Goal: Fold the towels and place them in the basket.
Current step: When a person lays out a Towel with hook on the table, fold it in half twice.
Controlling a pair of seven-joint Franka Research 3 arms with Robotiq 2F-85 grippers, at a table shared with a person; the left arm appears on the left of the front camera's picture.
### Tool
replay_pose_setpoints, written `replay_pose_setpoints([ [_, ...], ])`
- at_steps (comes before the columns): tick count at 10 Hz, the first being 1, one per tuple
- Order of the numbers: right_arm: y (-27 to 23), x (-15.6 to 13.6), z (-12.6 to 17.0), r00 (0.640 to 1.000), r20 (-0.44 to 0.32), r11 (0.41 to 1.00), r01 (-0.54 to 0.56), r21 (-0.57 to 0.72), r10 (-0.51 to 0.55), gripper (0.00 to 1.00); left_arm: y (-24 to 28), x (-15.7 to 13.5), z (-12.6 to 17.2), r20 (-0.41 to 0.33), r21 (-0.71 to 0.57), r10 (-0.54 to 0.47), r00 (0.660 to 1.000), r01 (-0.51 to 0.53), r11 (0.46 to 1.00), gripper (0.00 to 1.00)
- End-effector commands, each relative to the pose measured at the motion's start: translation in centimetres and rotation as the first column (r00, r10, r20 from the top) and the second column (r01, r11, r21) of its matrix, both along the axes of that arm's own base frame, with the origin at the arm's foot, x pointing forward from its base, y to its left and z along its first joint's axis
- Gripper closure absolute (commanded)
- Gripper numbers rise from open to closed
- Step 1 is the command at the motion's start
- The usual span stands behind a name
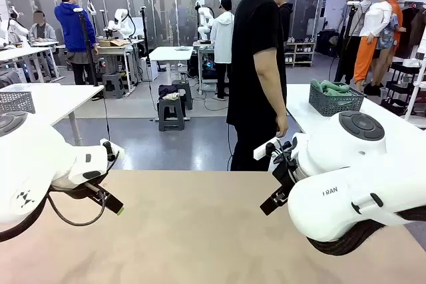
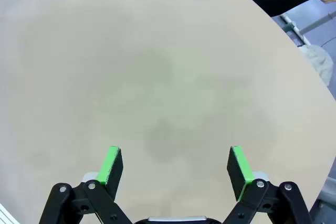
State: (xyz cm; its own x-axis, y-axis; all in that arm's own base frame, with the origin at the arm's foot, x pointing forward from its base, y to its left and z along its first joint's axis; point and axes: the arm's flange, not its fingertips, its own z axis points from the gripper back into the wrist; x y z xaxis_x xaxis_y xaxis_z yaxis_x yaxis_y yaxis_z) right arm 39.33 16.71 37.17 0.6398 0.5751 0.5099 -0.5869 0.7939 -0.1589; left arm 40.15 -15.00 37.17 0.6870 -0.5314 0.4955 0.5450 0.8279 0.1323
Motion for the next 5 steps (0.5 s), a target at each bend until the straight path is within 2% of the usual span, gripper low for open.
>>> replay_pose_setpoints([
  [1,0.0,0.0,0.0,1.0,0.0,1.0,0.0,0.0,0.0,0.0,-0.02,-0.01,0.0,0.0,0.0,0.0,1.0,0.0,1.0,0.0],
  [5,0.0,0.0,0.0,1.0,0.0,1.0,0.0,0.0,0.0,0.0,-0.02,-0.01,0.0,0.0,0.0,0.0,1.0,0.0,1.0,0.0],
])
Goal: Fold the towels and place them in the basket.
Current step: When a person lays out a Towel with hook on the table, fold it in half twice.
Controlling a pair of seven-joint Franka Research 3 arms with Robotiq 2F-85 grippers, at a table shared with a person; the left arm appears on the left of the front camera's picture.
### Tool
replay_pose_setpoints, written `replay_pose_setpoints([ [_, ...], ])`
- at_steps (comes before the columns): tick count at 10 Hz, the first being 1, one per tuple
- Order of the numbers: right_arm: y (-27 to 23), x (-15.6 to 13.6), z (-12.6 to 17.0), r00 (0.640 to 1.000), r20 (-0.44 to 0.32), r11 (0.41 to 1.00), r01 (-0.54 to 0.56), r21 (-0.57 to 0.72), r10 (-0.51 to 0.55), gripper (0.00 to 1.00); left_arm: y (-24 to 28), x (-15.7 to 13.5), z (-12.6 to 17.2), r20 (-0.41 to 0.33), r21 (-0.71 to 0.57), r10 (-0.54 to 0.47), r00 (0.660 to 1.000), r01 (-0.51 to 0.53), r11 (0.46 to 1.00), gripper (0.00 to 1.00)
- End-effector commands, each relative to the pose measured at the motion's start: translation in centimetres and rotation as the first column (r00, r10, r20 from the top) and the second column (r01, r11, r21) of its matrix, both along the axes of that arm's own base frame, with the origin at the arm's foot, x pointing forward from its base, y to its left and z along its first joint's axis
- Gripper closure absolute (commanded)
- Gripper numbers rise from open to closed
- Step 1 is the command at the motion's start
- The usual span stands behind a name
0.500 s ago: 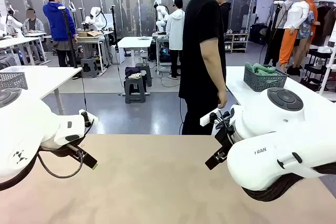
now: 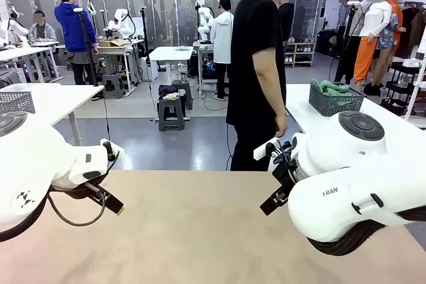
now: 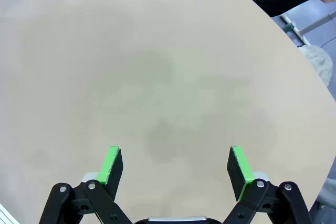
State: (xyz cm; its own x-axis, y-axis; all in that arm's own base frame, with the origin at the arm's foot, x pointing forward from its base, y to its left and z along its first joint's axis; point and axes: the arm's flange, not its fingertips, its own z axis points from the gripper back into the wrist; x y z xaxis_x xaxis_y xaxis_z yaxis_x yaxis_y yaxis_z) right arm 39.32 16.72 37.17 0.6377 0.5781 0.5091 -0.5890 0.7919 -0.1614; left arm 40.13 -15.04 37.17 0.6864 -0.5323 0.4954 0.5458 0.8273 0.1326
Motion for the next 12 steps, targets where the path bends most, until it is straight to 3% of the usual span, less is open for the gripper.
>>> replay_pose_setpoints([
  [1,0.0,0.0,0.0,1.0,-0.001,1.0,0.003,0.002,-0.003,0.0,0.0,0.0,0.0,0.0,0.0,0.001,1.0,-0.001,1.0,0.0],
  [7,0.0,0.0,0.0,1.0,0.0,1.0,0.0,0.0,0.0,0.0,0.0,0.0,0.0,0.0,0.0,0.0,1.0,0.0,1.0,0.0],
  [9,-2.3,0.4,2.1,0.999,0.01,0.999,-0.035,0.014,0.035,0.0,1.9,0.5,1.9,0.01,-0.019,-0.014,1.0,0.015,1.0,0.0],
  [12,-5.8,0.5,6.7,0.996,0.031,0.996,-0.087,0.033,0.086,0.0,5.0,1.7,7.2,0.037,-0.025,-0.065,0.997,0.066,0.998,0.0],
])
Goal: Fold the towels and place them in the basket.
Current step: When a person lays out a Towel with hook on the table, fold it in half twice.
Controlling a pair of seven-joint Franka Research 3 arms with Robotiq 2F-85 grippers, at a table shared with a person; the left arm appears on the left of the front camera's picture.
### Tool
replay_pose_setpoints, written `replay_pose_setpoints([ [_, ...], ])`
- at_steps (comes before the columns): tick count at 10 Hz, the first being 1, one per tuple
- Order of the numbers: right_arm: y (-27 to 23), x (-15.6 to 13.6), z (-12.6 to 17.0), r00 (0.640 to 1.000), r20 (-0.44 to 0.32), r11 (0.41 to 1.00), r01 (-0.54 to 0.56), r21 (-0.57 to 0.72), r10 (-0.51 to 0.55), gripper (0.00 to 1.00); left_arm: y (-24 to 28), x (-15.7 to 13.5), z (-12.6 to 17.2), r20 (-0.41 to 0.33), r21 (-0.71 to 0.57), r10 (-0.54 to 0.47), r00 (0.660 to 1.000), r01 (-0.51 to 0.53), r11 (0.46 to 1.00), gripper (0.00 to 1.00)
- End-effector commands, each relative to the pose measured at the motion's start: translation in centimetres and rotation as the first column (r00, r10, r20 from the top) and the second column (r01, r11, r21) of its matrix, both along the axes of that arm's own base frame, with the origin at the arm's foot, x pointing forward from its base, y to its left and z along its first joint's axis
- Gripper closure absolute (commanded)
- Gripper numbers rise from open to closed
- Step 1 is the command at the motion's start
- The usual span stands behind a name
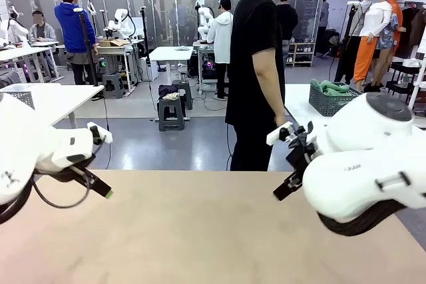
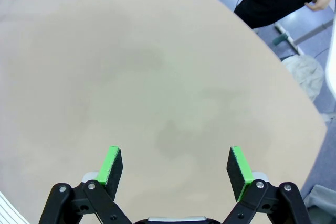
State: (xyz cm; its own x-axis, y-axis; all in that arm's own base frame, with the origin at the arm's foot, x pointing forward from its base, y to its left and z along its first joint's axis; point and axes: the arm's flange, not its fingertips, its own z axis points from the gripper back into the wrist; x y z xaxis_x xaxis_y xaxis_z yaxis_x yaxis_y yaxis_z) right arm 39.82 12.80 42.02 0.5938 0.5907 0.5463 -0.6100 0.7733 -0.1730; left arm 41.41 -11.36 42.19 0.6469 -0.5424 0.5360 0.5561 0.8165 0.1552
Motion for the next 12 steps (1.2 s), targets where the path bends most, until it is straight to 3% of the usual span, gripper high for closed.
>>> replay_pose_setpoints([
  [1,-3.4,-0.4,4.4,0.996,-0.008,0.995,-0.092,0.043,0.092,0.0,2.6,0.6,4.7,-0.006,-0.031,-0.079,0.997,0.079,0.996,0.0],
  [4,-8.1,-1.9,12.6,0.992,0.057,0.991,-0.115,0.066,0.111,0.0,6.7,0.5,13.1,0.062,-0.034,-0.115,0.991,0.117,0.993,0.0],
  [7,-12.4,-5.4,20.3,0.98,0.143,0.986,-0.149,0.072,0.138,0.0,12.9,-2.5,21.1,0.131,-0.107,-0.132,0.983,0.146,0.983,0.0],
  [10,-16.4,-8.5,24.2,0.964,0.194,0.972,-0.206,0.11,0.182,0.0,19.1,-6.9,26.5,0.238,-0.199,-0.138,0.961,0.187,0.962,0.0],
  [12,-18.2,-10.3,26.6,0.965,0.177,0.971,-0.215,0.106,0.194,0.0,22.1,-9.3,29.0,0.279,-0.173,-0.173,0.945,0.226,0.959,0.0],
])
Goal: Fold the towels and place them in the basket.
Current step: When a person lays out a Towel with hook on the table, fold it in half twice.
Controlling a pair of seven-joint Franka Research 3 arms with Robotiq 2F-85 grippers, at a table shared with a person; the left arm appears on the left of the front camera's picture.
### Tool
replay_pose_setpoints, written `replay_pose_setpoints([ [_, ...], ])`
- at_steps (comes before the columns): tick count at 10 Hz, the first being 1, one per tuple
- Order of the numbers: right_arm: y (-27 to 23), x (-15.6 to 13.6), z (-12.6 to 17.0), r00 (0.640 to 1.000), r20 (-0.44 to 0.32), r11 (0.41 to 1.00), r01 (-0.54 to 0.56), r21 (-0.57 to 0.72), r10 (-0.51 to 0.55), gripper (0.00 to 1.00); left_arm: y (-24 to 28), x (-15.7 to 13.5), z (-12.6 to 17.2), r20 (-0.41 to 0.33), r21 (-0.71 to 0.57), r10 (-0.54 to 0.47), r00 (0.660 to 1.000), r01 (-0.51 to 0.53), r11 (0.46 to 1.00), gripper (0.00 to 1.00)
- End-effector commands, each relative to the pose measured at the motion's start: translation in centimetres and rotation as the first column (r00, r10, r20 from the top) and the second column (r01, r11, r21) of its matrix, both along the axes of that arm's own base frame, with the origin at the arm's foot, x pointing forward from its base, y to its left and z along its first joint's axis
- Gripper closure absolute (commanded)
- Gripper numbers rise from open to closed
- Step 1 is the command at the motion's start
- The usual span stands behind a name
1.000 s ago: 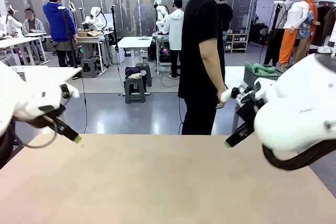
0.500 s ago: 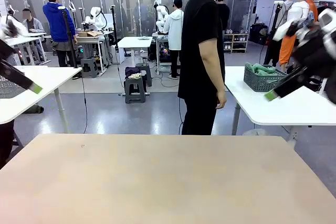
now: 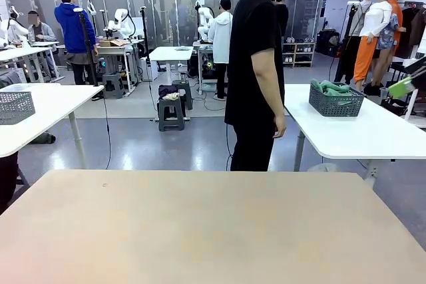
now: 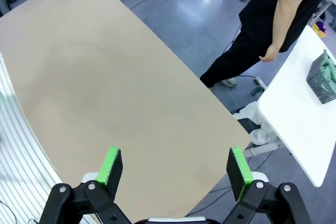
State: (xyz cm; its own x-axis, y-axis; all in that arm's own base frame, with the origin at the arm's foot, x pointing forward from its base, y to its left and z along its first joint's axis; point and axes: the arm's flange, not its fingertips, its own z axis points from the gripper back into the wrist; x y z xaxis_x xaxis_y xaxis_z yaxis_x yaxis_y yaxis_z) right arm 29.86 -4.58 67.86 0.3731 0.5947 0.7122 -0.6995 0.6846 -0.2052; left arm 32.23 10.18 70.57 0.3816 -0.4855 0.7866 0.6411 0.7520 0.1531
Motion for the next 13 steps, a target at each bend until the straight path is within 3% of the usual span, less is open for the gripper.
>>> replay_pose_setpoints([
  [1,-1.4,-1.4,1.8,0.999,-0.035,0.999,-0.038,-0.02,0.037,0.0,1.5,-1.2,1.5,0.003,0.031,-0.046,0.999,0.046,0.998,0.0],
  [6,-3.3,-4.3,5.3,0.993,-0.072,0.995,-0.098,0.013,0.099,0.0,3.6,-3.5,4.0,-0.003,0.075,-0.021,1.0,0.022,0.997,0.0],
  [9,-4.1,-5.2,6.4,0.99,-0.075,0.993,-0.118,0.02,0.12,0.0,3.4,-4.0,4.3,-0.058,0.082,-0.064,0.996,0.069,0.994,0.0],
  [13,-4.4,-5.4,7.3,0.989,-0.076,0.991,-0.128,0.024,0.13,0.0,3.3,-4.8,5.1,-0.06,0.08,-0.079,0.995,0.083,0.993,0.0],
])
